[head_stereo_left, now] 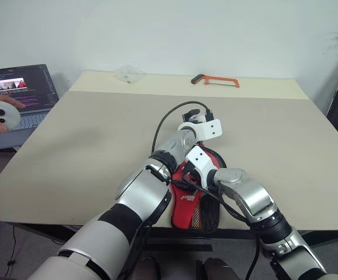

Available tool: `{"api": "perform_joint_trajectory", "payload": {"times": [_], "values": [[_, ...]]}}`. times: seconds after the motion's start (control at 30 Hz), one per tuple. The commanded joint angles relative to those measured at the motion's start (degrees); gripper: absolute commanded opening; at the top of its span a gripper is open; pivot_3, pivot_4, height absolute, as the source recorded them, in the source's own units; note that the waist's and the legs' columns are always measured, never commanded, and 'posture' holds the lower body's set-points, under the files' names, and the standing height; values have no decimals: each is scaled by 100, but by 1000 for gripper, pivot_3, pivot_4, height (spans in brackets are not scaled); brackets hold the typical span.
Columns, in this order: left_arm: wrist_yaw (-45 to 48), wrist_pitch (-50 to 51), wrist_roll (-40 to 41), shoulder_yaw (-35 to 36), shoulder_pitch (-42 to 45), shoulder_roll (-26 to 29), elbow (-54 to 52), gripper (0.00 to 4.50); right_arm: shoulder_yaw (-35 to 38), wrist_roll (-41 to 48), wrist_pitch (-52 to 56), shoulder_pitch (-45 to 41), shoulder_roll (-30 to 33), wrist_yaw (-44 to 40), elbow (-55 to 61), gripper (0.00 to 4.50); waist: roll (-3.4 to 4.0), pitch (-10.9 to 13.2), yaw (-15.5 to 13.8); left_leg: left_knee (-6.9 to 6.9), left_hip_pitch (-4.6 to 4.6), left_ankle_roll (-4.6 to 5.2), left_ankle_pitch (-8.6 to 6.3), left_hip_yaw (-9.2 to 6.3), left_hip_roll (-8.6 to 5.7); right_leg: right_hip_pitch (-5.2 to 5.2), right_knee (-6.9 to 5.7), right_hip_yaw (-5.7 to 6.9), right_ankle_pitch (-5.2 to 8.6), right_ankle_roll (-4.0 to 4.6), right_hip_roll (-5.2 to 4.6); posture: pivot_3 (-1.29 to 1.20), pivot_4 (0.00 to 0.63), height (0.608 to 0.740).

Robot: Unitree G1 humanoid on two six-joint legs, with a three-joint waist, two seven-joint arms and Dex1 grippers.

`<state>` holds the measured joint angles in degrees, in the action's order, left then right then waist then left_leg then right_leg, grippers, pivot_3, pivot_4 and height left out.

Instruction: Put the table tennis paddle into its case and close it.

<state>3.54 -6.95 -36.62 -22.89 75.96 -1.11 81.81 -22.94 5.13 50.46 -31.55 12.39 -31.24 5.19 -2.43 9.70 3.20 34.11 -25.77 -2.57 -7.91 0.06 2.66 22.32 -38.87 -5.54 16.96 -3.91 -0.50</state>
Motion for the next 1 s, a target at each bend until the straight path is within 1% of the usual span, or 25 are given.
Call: {"api": "perform_joint_trajectory", "payload": {"times": [0.03, 0.33, 0.43, 0.7, 0.8, 0.97, 1.0], "values": [[209, -189, -9, -60, 4, 82, -234, 4500, -334, -20, 185, 189, 12, -166, -577, 4437, 0, 0, 9, 0, 0, 0, 0, 0, 0, 0, 0, 0, 0, 0, 0, 0, 150, 740], [812, -345, 339, 239, 79, 356, -291, 4500, -330, -56, -16, -3, -22, -254, -852, 4437, 2, -1, 26, 0, 14, 0, 0, -3, 1, -4, -9, -2, -1, 1, 3, 0, 150, 740], [1034, -446, 422, 264, 64, 404, -306, 3903, -334, -73, -81, -77, -58, -267, -955, 4500, 2, -1, 41, 0, 16, 1, 0, -4, 1, -4, -11, -3, -2, 1, 4, 0, 150, 740], [1098, -565, 360, 191, 19, 301, -317, 3903, -332, -122, -164, -141, -82, -301, -1057, 4500, 2, -1, 55, 0, 20, 1, 0, -8, 1, -4, -13, -4, -4, 1, 7, 0, 150, 740], [1110, -583, 352, 180, 31, 258, -313, 3340, -317, -137, -153, -117, -78, -296, -1032, 4500, 2, -1, 56, 0, 20, 1, 0, -7, 1, -4, -13, -5, -3, 1, 7, 0, 150, 740], [1163, -583, 316, 137, 38, 205, -305, 1702, -314, -146, -119, -76, -76, -271, -976, 4500, 2, -1, 57, 0, 19, 1, 0, -7, 1, -4, -13, -6, -4, 1, 8, 0, 150, 740], [1204, -596, 307, 123, 30, 193, -304, 1306, -310, -156, -117, -73, -77, -272, -973, 4500, 2, -1, 57, 0, 19, 1, 0, -7, 1, -4, -13, -6, -3, 1, 8, 0, 150, 740]]}}
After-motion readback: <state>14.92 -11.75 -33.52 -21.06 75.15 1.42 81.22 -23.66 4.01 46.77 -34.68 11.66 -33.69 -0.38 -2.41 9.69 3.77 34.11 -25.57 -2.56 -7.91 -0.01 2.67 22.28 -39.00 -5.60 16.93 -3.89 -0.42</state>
